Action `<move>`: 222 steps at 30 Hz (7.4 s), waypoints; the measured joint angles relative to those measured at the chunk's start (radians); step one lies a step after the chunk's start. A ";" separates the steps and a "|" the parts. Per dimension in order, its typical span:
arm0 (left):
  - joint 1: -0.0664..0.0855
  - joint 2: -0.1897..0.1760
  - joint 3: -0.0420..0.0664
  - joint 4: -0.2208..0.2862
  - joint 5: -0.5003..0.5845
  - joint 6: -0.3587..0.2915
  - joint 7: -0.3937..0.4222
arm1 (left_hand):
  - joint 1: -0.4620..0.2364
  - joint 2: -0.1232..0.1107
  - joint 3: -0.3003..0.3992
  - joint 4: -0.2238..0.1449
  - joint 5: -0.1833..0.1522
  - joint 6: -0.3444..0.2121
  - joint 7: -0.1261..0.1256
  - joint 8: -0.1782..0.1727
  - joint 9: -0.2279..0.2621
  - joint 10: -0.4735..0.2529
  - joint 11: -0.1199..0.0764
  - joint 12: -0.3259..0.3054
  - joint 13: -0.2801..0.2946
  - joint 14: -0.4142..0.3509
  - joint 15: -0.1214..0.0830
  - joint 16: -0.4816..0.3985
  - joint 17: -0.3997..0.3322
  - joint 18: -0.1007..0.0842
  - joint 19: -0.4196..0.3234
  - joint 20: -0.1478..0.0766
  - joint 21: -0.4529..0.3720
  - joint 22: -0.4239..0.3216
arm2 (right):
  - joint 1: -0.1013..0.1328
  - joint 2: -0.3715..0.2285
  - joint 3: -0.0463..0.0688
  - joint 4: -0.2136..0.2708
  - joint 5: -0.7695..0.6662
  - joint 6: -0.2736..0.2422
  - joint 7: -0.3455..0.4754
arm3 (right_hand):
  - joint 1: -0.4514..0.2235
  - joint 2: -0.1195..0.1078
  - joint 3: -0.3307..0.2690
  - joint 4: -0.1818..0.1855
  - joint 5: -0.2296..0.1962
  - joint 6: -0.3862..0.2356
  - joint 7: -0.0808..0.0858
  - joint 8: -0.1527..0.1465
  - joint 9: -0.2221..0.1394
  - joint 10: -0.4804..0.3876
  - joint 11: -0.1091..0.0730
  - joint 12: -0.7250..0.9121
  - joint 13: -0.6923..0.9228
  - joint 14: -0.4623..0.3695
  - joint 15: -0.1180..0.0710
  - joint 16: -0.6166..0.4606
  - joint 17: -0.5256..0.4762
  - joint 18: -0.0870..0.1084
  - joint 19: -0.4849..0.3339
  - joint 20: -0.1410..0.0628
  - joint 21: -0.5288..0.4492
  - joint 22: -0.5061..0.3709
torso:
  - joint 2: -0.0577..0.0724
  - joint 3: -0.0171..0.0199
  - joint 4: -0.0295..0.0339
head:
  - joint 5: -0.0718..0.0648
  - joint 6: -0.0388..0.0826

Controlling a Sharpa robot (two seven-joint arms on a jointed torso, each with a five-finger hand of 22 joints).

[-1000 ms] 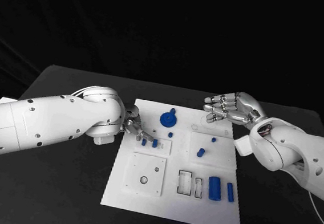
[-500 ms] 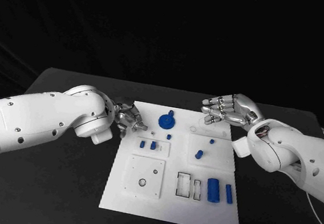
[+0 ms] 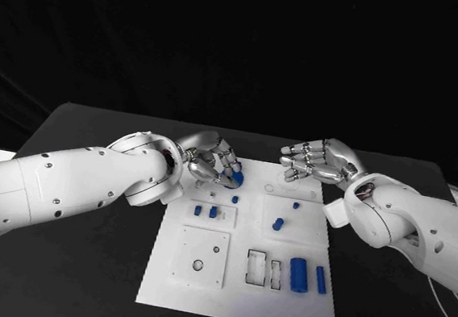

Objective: Assemble the parts on the task board

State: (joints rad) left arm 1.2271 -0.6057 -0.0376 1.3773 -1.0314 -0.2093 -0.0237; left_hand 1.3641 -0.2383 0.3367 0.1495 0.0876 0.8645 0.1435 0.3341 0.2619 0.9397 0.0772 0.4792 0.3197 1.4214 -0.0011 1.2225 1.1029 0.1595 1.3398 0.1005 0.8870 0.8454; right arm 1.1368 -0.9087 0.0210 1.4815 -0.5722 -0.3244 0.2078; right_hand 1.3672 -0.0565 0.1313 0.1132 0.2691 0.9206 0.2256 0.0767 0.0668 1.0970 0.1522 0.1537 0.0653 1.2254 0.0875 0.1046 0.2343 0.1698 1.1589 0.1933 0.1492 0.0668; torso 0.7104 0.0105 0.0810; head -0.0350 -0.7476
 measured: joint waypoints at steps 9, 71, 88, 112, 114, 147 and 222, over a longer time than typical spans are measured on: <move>-0.007 0.067 -0.004 -0.062 -0.255 0.026 -0.019 | 0.071 0.042 -0.001 -0.033 0.000 0.083 -0.017 -0.070 -0.074 0.064 -0.011 -0.093 -0.115 0.046 -0.010 0.133 0.121 -0.043 0.107 -0.019 0.251 0.251 | 0.000 0.002 0.000 0.000 0.000 0.000 0.000 | 0.000 0.000 0.000 0.000 0.000 0.000 0.000 0.000 0.000 0.000 0.000 0.000 0.000 0.000 0.000 0.000 0.000 0.000 0.000 0.000 0.000 0.000 | 0.001 0.0008 0.0004 | -0.004 0.004; -0.031 0.155 -0.005 -0.105 -0.480 0.152 -0.140 | 0.075 0.046 0.099 -0.062 0.000 0.185 -0.029 -0.136 -0.127 0.207 -0.027 -0.202 -0.210 0.043 -0.028 0.126 0.059 -0.042 0.122 -0.033 0.211 0.216 | 0.000 0.007 0.000 0.003 0.000 0.000 0.003 | 0.000 0.000 0.000 0.000 0.000 0.001 -0.001 0.000 0.000 0.000 0.000 0.000 0.000 0.000 0.000 0.000 0.000 0.000 0.000 0.000 0.000 0.000 | 0.003 0.0004 -0.0002 | -0.013 -0.005; -0.036 0.156 -0.005 -0.110 -0.480 0.139 -0.136 | 0.057 0.065 0.155 -0.101 0.000 0.247 -0.038 -0.147 -0.132 0.276 -0.040 -0.247 -0.216 0.046 -0.038 0.140 0.054 -0.042 0.129 -0.040 0.197 0.210 | 0.000 0.008 0.000 0.003 0.000 0.000 0.003 | 0.000 0.000 -0.003 -0.003 0.000 0.002 -0.002 0.000 0.000 -0.004 0.003 0.000 0.000 0.000 0.000 0.000 -0.002 0.000 0.000 0.000 -0.006 0.000 | 0.002 0.0001 0.0001 | -0.016 -0.009; -0.039 -0.015 0.032 0.039 -0.387 0.046 -0.124 | 0.057 0.064 0.175 -0.115 0.000 0.250 -0.035 -0.164 -0.135 0.288 -0.038 -0.271 -0.216 0.046 -0.038 0.144 0.055 -0.042 0.125 -0.044 0.197 0.212 | 0.000 0.010 0.000 -0.006 0.000 0.002 0.002 | 0.000 0.000 -0.003 -0.003 0.000 0.002 -0.002 0.000 0.000 -0.004 0.004 0.000 0.000 0.000 0.000 0.000 -0.002 0.000 0.000 0.000 -0.006 0.000 | 0.000 0.0012 0.0022 | -0.019 0.001; -0.039 -0.027 0.032 0.044 -0.379 0.046 -0.124 | 0.057 0.064 0.175 -0.115 0.000 0.250 -0.035 -0.164 -0.135 0.288 -0.038 -0.271 -0.216 0.046 -0.038 0.144 0.055 -0.042 0.125 -0.044 0.197 0.212 | -0.001 0.010 0.000 -0.006 0.000 0.002 0.002 | 0.000 0.000 -0.003 -0.003 0.000 0.002 -0.002 0.000 0.000 -0.004 0.004 0.000 0.000 0.000 0.000 0.000 -0.002 0.000 0.000 0.000 -0.006 0.000 | 0.000 0.0012 0.0028 | -0.019 0.002; -0.049 -0.037 0.031 0.019 -0.339 0.107 -0.159 | 0.047 0.063 0.175 -0.115 0.000 0.254 -0.031 -0.165 -0.137 0.292 -0.034 -0.274 -0.215 0.046 -0.038 0.144 0.051 -0.042 0.125 -0.044 0.197 0.212 | -0.002 0.012 0.000 -0.007 0.000 0.003 0.003 | 0.000 0.000 -0.003 -0.003 0.000 0.002 -0.002 0.000 0.000 -0.003 0.004 0.000 0.000 0.000 0.000 0.000 -0.001 0.000 0.000 0.000 -0.006 0.000 | 0.001 0.0007 0.0033 | -0.015 -0.002; -0.047 -0.130 0.032 0.028 -0.065 0.072 -0.071 | 0.005 0.048 0.183 -0.117 0.000 0.145 0.014 -0.245 -0.190 0.256 -0.002 -0.334 -0.209 0.035 -0.011 0.087 -0.087 -0.042 0.103 -0.019 0.116 0.156 | 0.001 -0.054 0.001 -0.017 -0.195 0.022 -0.028 | 0.071 0.002 0.080 -0.122 -0.026 0.136 -0.074 0.039 0.005 0.127 -0.080 0.019 0.001 0.241 -0.109 0.282 0.156 0.000 0.303 -0.131 0.177 0.096 | -0.002 0.0011 0.0035 | -0.025 0.005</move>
State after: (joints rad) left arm 1.1798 -0.7354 -0.0052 1.4051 -1.0961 -0.1375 -0.0944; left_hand 1.3689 -0.1903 0.5202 0.0321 0.0880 1.0097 0.1572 0.0889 0.0719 1.1954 0.0752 0.1453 0.1106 1.4569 -0.0119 1.3093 1.0157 0.1173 1.4425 0.0812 1.0031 1.0017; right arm 1.1376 -0.9624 0.0219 1.4643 -0.7675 -0.3027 0.1801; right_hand 1.4382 -0.0544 0.2112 -0.0086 0.2433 1.0564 0.1514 0.1156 0.0721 1.2245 0.0719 0.1728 0.0665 1.4666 -0.0219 0.3868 0.3908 0.1696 1.4616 0.0626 0.3263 0.1626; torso 0.7080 0.0115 0.0845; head -0.0596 -0.7428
